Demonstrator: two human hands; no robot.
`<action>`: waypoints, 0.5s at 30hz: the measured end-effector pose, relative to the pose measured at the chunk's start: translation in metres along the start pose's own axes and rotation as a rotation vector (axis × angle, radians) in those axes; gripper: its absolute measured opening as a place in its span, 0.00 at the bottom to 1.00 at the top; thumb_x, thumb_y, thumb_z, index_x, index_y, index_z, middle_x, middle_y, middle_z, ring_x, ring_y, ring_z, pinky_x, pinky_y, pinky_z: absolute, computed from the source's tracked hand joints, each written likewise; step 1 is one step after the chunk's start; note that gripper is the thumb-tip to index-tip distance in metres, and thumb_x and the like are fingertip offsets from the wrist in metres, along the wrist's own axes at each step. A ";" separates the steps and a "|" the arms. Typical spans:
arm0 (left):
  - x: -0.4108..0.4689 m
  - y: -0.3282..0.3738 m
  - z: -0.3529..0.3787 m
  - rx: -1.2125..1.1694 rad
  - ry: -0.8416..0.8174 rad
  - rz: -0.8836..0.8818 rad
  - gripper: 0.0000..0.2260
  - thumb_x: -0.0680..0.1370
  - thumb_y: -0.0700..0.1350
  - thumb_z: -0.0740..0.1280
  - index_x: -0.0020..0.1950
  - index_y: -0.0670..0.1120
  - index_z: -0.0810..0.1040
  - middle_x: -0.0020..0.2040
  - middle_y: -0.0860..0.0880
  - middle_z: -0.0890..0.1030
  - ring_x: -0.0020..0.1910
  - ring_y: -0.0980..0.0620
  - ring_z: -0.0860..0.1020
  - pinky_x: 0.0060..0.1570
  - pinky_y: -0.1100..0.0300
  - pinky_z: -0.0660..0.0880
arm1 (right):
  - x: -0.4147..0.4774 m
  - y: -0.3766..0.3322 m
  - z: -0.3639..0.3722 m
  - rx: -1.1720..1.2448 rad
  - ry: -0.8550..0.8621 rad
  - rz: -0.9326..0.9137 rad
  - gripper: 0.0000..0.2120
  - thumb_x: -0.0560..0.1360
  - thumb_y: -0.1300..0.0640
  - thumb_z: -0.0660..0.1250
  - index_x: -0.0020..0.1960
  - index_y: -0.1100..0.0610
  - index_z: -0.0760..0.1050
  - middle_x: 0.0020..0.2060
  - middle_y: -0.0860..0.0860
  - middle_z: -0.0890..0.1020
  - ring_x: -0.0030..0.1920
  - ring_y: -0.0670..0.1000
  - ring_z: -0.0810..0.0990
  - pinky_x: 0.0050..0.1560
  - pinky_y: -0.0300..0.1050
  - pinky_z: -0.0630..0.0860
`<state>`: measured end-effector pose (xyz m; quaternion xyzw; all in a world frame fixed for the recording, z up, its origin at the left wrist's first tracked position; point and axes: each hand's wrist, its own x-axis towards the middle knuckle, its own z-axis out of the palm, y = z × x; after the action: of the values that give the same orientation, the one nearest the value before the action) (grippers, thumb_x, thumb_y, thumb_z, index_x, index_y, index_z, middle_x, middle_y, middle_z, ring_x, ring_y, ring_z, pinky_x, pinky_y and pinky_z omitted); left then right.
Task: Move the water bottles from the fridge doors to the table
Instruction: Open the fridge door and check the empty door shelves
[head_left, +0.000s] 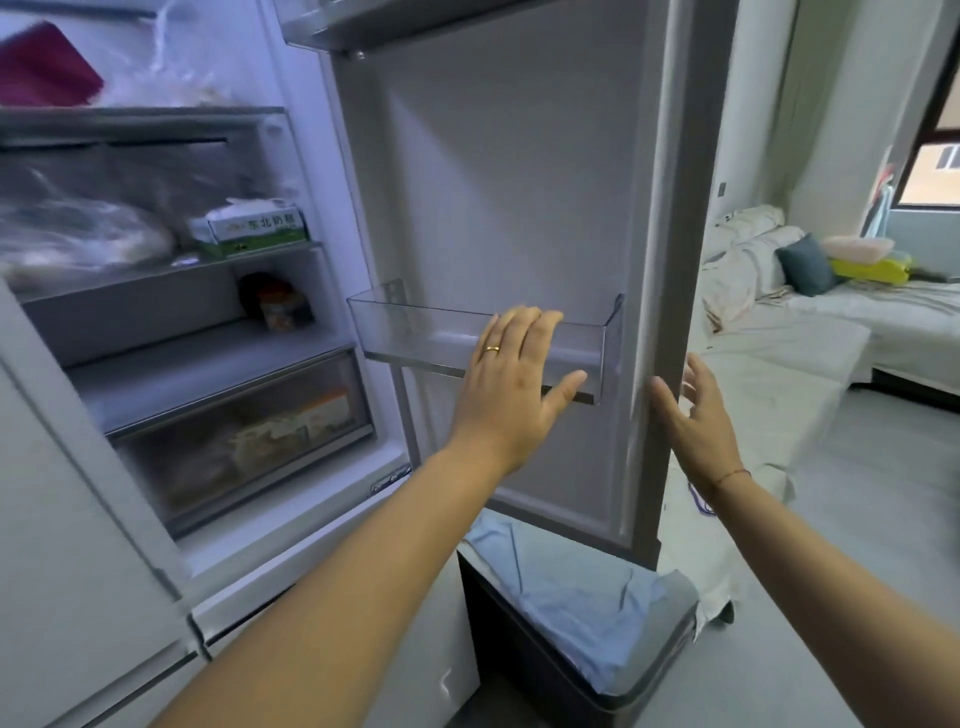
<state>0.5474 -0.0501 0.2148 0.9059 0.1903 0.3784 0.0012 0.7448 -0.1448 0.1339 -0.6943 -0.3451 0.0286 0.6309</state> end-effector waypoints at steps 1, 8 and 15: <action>-0.010 -0.005 -0.007 -0.010 0.007 -0.002 0.28 0.78 0.59 0.54 0.73 0.43 0.65 0.72 0.43 0.69 0.74 0.44 0.62 0.76 0.52 0.53 | -0.011 -0.007 0.001 0.016 -0.023 0.000 0.34 0.74 0.43 0.65 0.75 0.52 0.57 0.72 0.52 0.67 0.70 0.52 0.67 0.69 0.49 0.66; -0.080 -0.046 -0.071 -0.096 0.103 -0.111 0.34 0.76 0.65 0.52 0.74 0.44 0.62 0.76 0.46 0.64 0.77 0.48 0.57 0.76 0.50 0.51 | -0.117 -0.061 0.037 0.008 0.002 -0.070 0.14 0.71 0.53 0.72 0.41 0.50 0.65 0.33 0.44 0.68 0.31 0.39 0.68 0.36 0.31 0.67; -0.141 -0.094 -0.133 -0.017 0.057 -0.261 0.44 0.72 0.71 0.43 0.78 0.42 0.50 0.79 0.45 0.55 0.78 0.48 0.53 0.77 0.50 0.45 | -0.189 -0.109 0.112 0.003 -0.086 -0.160 0.20 0.63 0.45 0.77 0.46 0.41 0.67 0.46 0.50 0.76 0.49 0.45 0.77 0.50 0.41 0.74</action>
<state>0.3337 -0.0308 0.1999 0.8623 0.3033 0.4021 0.0526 0.4995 -0.1497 0.1343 -0.6617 -0.4262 0.0086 0.6168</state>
